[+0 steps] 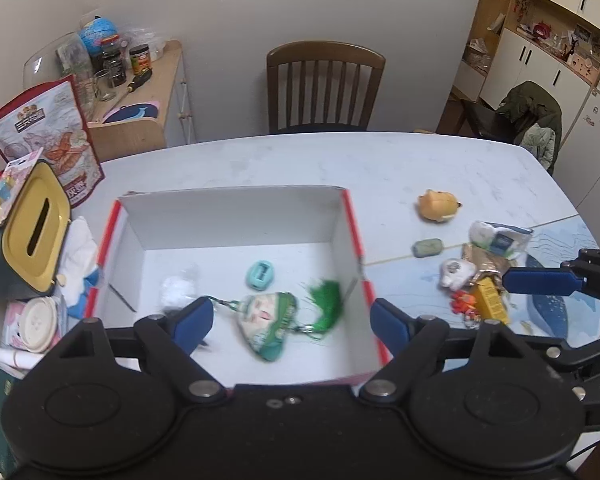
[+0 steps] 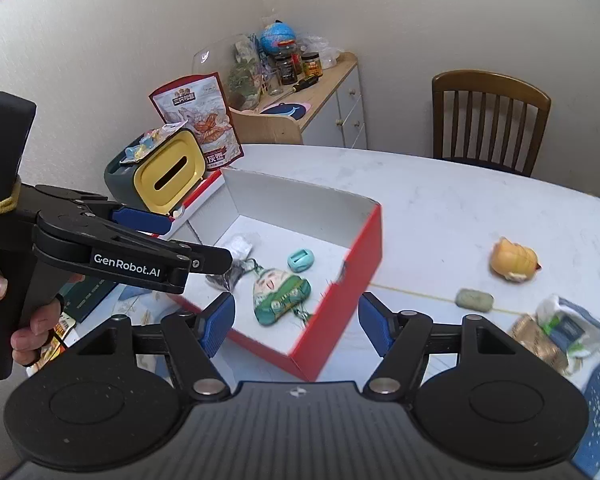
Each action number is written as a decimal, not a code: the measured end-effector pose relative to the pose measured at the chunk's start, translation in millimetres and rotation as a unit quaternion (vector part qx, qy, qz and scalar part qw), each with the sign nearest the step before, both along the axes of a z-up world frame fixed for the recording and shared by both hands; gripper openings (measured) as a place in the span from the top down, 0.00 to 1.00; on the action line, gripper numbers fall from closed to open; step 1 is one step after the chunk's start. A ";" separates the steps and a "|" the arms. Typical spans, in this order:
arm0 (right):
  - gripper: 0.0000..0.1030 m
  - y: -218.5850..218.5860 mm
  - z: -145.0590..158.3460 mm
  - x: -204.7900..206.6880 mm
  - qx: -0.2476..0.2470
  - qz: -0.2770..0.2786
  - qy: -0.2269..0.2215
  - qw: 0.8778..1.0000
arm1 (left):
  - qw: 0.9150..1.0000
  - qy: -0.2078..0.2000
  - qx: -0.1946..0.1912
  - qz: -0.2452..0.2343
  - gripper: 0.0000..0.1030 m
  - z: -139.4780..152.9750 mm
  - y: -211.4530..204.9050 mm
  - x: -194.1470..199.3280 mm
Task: Organize objects
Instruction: 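Withdraw both grippers from the box back toward the remaining items, then lower the right gripper onto the yellow box while the left approaches the bead bracelet, then grasp the yellow box with the right gripper while the left grasps the brown bracelet, then carry the yellow box and bracelet over the red box with both grippers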
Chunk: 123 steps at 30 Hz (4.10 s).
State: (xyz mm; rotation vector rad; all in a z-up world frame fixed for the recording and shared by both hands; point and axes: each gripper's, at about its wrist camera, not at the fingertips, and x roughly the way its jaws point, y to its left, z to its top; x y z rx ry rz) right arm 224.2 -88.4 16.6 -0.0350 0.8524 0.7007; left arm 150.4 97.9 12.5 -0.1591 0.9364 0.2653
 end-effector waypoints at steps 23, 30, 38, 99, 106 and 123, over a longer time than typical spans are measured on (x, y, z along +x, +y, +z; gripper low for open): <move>0.22 -208.9 -58.7 0.4 -0.032 -0.069 0.018 0.997 | 1.000 -0.006 -0.013 0.000 0.01 -52.6 -147.1 39.9; 0.22 -235.5 -85.5 19.4 -0.038 -0.080 0.039 0.995 | 1.000 0.010 -0.020 0.003 0.01 -93.6 -177.6 48.8; 0.22 -231.8 -109.4 45.9 -0.037 -0.076 0.063 0.994 | 0.998 0.052 -0.036 0.005 0.01 -143.7 -203.6 58.2; 0.71 -178.0 -150.6 57.0 -0.055 -0.081 0.131 0.987 | 0.994 0.046 -0.094 0.032 0.93 -163.1 -198.5 35.0; 0.71 -185.8 -132.2 30.9 -0.041 -0.078 0.130 0.988 | 0.992 0.036 -0.119 0.030 0.93 -147.1 -182.7 26.8; 0.71 -154.3 -79.5 -1.5 -0.021 -0.094 0.093 0.991 | 0.990 0.012 -0.140 -0.009 0.93 -86.3 -127.0 5.4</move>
